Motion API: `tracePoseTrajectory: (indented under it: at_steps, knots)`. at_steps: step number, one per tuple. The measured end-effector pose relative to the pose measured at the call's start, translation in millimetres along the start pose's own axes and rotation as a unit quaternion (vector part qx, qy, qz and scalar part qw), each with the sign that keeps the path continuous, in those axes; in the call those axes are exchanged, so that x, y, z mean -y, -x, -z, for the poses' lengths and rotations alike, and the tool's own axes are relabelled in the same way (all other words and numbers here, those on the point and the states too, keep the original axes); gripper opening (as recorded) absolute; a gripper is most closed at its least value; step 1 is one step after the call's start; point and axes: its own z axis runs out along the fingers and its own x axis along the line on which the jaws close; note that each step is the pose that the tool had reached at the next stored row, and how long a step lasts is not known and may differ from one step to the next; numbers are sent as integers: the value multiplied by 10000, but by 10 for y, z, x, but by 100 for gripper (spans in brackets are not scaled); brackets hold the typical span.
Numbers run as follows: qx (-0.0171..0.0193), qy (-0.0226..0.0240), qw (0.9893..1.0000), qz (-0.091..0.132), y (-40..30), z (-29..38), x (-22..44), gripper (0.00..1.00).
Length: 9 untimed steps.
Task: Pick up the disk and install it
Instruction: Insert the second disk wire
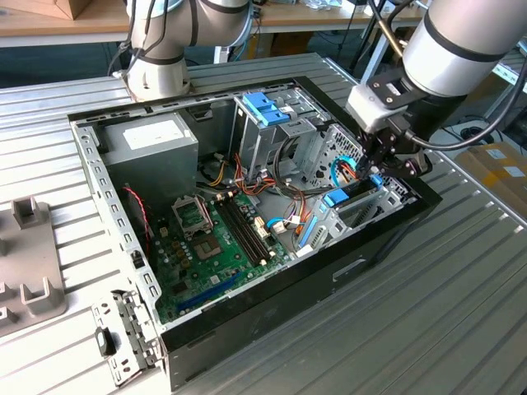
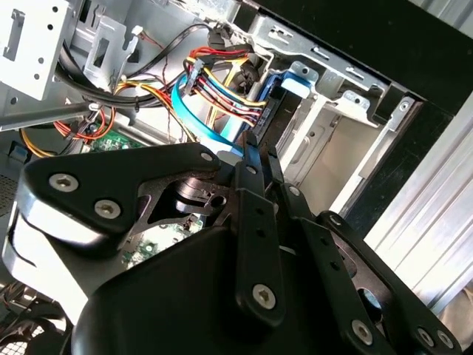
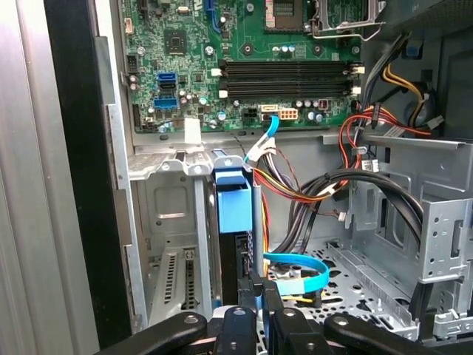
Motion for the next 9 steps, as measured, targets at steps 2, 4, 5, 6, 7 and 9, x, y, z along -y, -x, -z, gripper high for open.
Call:
tracePoseTrajectory:
  at_steps: [2, 4, 5, 6, 7, 9]
  knots:
    - [1, 0, 10000, 0, -1, -4, -15, 16]
    - [1, 0, 10000, 0, -3, -8, -26, 16]
    - [1, 0, 10000, 0, -4, -12, -32, 16]
    - [1, 0, 10000, 0, -5, -17, -37, 16]
    - [1, 0, 10000, -1, -6, -22, -44, 16]
    - [2, 0, 10000, 0, -8, -32, -54, 16]
